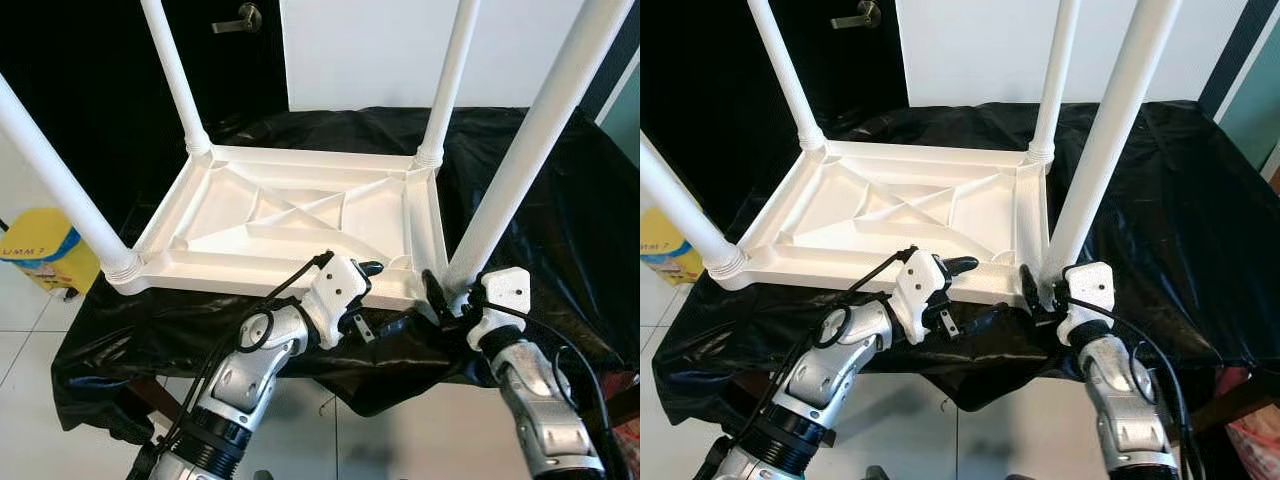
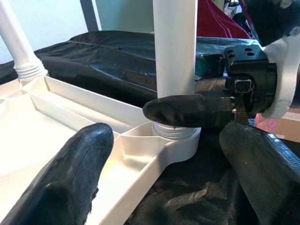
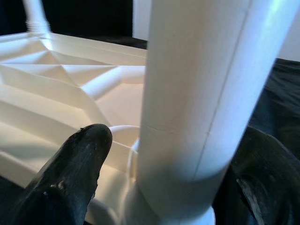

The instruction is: Building children table

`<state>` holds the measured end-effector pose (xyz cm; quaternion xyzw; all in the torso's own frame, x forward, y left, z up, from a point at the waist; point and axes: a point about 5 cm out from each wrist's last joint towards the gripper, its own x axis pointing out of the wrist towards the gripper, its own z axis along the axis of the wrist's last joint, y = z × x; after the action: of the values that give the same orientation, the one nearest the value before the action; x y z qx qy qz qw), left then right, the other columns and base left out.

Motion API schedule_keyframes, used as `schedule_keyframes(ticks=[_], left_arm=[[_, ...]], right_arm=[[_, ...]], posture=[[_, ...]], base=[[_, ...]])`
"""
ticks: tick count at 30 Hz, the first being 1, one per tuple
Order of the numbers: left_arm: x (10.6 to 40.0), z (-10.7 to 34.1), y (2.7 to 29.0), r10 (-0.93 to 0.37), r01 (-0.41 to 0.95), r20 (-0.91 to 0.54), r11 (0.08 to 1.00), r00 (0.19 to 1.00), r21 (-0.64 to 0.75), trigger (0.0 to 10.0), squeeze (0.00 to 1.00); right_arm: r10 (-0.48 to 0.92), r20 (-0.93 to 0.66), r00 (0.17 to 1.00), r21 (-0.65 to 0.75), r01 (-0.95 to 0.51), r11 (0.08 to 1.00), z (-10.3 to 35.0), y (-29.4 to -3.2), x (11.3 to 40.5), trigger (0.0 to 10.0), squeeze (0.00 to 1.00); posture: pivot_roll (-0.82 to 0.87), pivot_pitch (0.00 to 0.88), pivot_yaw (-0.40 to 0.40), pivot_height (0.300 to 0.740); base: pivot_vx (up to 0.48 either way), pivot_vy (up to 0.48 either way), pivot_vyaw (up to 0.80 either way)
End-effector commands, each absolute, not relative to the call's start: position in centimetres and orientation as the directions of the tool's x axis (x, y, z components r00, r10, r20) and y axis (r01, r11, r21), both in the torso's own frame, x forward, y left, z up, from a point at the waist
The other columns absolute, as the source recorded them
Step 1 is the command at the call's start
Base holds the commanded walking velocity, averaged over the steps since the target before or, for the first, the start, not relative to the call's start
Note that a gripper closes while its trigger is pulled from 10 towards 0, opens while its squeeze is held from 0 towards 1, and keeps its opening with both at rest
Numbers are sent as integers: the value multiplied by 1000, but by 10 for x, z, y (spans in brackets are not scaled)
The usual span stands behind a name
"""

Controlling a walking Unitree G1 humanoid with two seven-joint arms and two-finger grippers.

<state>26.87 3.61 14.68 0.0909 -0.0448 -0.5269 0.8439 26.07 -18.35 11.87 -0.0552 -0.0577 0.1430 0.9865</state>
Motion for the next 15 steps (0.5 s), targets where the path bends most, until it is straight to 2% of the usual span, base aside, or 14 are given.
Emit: schedule_keyframes(ticks=[1,4,8,14,15], left_arm=[[268,146,35,-897,882,-31,426,440,201,10000,0],[268,146,34,-899,884,-28,423,437,200,10000,0],[268,148,32,-902,885,-25,418,432,205,10000,0],[270,149,33,-900,882,-26,419,434,214,10000,0],[271,150,33,-899,880,-25,421,437,221,10000,0]], right_arm=[[365,77,928,-110,-356,928,118,-183,263,10000,0],[443,51,895,-147,-432,890,118,-183,264,10000,0],[535,1,845,-169,-527,833,120,-193,280,10000,0],[592,-44,805,-189,-589,786,119,-193,290,10000,0],[616,-74,784,-196,-617,762,115,-192,294,4902,0]], posture=[[-149,0,17,740],[-148,0,20,740],[-134,0,22,740],[-132,0,25,740],[-124,0,21,740]], base=[[0,0,0],[0,0,0],[0,0,0],[0,0,0],[0,0,0]])
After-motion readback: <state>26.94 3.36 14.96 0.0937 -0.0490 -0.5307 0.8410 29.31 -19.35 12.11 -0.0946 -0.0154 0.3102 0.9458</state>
